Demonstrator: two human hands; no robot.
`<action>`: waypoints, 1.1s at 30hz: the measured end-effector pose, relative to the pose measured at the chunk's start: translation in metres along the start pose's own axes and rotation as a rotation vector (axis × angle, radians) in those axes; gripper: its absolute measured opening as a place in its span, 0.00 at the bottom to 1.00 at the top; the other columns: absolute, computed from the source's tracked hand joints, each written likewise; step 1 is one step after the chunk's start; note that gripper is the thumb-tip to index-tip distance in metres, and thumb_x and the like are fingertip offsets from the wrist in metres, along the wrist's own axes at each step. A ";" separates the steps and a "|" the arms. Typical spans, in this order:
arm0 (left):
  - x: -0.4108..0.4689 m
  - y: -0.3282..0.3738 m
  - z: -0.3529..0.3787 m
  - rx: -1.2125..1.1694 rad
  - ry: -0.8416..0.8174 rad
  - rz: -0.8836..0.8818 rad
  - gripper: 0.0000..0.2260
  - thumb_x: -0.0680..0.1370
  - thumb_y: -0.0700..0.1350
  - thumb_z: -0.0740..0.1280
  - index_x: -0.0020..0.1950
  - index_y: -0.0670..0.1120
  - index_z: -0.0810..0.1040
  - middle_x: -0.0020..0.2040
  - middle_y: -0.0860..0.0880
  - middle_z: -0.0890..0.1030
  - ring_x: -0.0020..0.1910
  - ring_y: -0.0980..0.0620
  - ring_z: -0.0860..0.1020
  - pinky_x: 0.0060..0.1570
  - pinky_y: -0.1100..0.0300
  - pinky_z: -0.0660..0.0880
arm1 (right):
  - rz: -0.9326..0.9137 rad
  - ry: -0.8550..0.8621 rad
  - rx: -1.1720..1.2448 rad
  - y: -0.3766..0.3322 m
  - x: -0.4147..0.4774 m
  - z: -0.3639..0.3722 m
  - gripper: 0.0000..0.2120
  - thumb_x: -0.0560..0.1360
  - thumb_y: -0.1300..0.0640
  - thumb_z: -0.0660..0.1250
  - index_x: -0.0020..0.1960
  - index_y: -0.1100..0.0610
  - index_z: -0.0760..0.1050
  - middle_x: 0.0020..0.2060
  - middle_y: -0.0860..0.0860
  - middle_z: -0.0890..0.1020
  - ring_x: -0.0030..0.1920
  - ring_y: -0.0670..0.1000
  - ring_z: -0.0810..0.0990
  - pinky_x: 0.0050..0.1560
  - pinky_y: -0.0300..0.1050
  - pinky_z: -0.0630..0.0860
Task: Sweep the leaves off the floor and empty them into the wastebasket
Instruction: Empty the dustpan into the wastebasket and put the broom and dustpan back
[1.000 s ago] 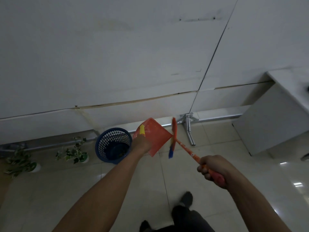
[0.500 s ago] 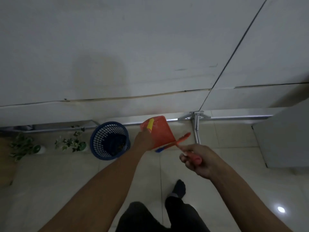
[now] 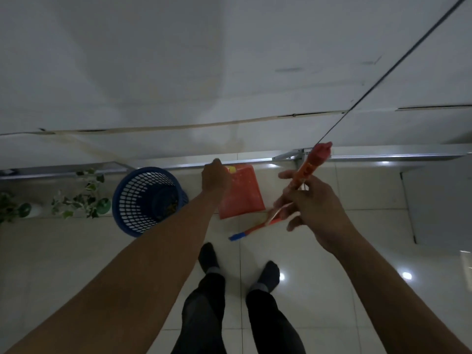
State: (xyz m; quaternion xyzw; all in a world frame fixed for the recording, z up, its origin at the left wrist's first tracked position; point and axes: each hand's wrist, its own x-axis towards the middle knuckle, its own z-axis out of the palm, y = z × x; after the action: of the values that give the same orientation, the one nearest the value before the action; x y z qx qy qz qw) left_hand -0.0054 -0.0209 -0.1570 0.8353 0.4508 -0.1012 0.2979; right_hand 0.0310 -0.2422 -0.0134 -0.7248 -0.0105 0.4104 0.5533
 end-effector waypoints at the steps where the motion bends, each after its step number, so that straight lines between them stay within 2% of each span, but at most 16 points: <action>1: 0.011 0.005 0.000 -0.009 0.006 0.010 0.10 0.76 0.38 0.63 0.56 0.37 0.75 0.54 0.38 0.79 0.54 0.39 0.78 0.49 0.51 0.76 | -0.056 0.053 -0.240 0.001 0.009 0.003 0.09 0.79 0.52 0.64 0.58 0.48 0.77 0.37 0.54 0.85 0.31 0.56 0.83 0.29 0.51 0.82; 3: 0.031 0.014 -0.001 -0.036 -0.003 0.022 0.12 0.75 0.38 0.65 0.57 0.37 0.76 0.55 0.39 0.78 0.54 0.40 0.78 0.49 0.54 0.75 | -0.159 0.110 -0.613 0.001 0.028 0.013 0.12 0.79 0.44 0.61 0.56 0.49 0.78 0.39 0.52 0.82 0.32 0.53 0.82 0.34 0.52 0.83; 5: 0.047 0.022 -0.005 -0.100 -0.041 0.011 0.13 0.73 0.37 0.67 0.57 0.39 0.78 0.55 0.41 0.81 0.53 0.42 0.80 0.48 0.56 0.77 | -0.280 0.131 -0.757 -0.004 0.046 0.025 0.15 0.80 0.46 0.60 0.54 0.55 0.79 0.43 0.54 0.81 0.38 0.53 0.80 0.43 0.53 0.80; 6: 0.053 0.025 -0.007 -0.130 -0.060 0.020 0.14 0.72 0.37 0.69 0.57 0.40 0.79 0.55 0.42 0.81 0.54 0.43 0.80 0.49 0.57 0.77 | -0.341 0.139 -0.775 -0.009 0.054 0.031 0.15 0.81 0.47 0.60 0.51 0.57 0.79 0.42 0.55 0.81 0.39 0.53 0.80 0.43 0.52 0.79; 8: 0.065 0.030 -0.012 -0.188 -0.100 0.039 0.16 0.71 0.37 0.70 0.59 0.42 0.80 0.57 0.43 0.82 0.56 0.43 0.80 0.52 0.59 0.76 | -0.447 0.171 -0.791 -0.022 0.075 0.042 0.16 0.81 0.47 0.60 0.46 0.58 0.78 0.37 0.54 0.79 0.35 0.53 0.78 0.37 0.48 0.76; 10: 0.074 0.034 -0.018 -0.297 -0.166 -0.004 0.18 0.72 0.38 0.71 0.61 0.43 0.79 0.59 0.43 0.81 0.57 0.43 0.80 0.59 0.54 0.78 | -0.495 0.220 -0.808 -0.036 0.094 0.052 0.16 0.81 0.46 0.60 0.44 0.57 0.77 0.33 0.51 0.77 0.32 0.50 0.77 0.32 0.42 0.73; 14: 0.092 0.041 -0.027 -0.395 -0.277 -0.042 0.20 0.74 0.35 0.68 0.66 0.40 0.75 0.63 0.40 0.78 0.61 0.40 0.78 0.61 0.46 0.77 | -0.387 0.275 -0.761 -0.051 0.139 0.065 0.16 0.80 0.44 0.61 0.46 0.56 0.78 0.32 0.47 0.78 0.31 0.46 0.77 0.31 0.39 0.71; 19: 0.099 0.048 -0.031 -0.354 -0.359 -0.020 0.25 0.75 0.36 0.66 0.72 0.42 0.69 0.66 0.40 0.74 0.65 0.41 0.74 0.65 0.45 0.73 | -0.326 0.331 -0.692 -0.058 0.180 0.066 0.18 0.77 0.41 0.63 0.50 0.54 0.80 0.34 0.47 0.80 0.32 0.47 0.79 0.36 0.41 0.77; 22: 0.104 0.045 -0.037 -0.263 -0.376 0.044 0.26 0.73 0.39 0.68 0.71 0.44 0.69 0.64 0.42 0.76 0.63 0.42 0.75 0.63 0.47 0.74 | -0.297 0.334 -0.677 -0.063 0.199 0.069 0.15 0.77 0.43 0.66 0.54 0.53 0.80 0.36 0.47 0.81 0.30 0.44 0.77 0.35 0.38 0.75; 25: 0.111 0.045 -0.047 -0.289 -0.389 0.052 0.31 0.73 0.39 0.69 0.75 0.47 0.65 0.68 0.43 0.73 0.65 0.41 0.74 0.65 0.45 0.74 | -0.281 0.332 -0.697 -0.066 0.211 0.072 0.13 0.77 0.45 0.65 0.55 0.53 0.79 0.38 0.48 0.82 0.30 0.43 0.78 0.32 0.36 0.72; 28: 0.117 0.045 -0.057 -0.296 -0.397 0.081 0.34 0.75 0.40 0.69 0.79 0.49 0.61 0.74 0.45 0.69 0.68 0.43 0.72 0.62 0.51 0.76 | -0.269 0.355 -0.681 -0.071 0.215 0.076 0.15 0.78 0.45 0.64 0.57 0.53 0.79 0.42 0.49 0.84 0.33 0.47 0.82 0.36 0.38 0.75; 30: 0.115 0.042 -0.061 -0.297 -0.389 0.094 0.35 0.75 0.41 0.69 0.80 0.51 0.59 0.76 0.46 0.66 0.69 0.43 0.71 0.57 0.57 0.76 | -0.245 0.374 -0.669 -0.072 0.213 0.078 0.16 0.78 0.45 0.64 0.58 0.54 0.79 0.43 0.50 0.85 0.33 0.49 0.82 0.38 0.40 0.78; 33: 0.107 0.038 -0.069 -0.305 -0.359 0.138 0.32 0.76 0.42 0.69 0.78 0.51 0.62 0.76 0.46 0.66 0.71 0.44 0.70 0.53 0.60 0.71 | -0.201 0.380 -0.650 -0.071 0.207 0.081 0.17 0.77 0.45 0.65 0.59 0.55 0.78 0.43 0.51 0.85 0.34 0.51 0.83 0.42 0.46 0.82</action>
State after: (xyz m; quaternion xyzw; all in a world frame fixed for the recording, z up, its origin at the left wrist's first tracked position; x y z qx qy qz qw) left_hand 0.0802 0.0777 -0.1332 0.7781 0.3427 -0.1582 0.5020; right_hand 0.1502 -0.0536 -0.0803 -0.9207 -0.1083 0.1879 0.3244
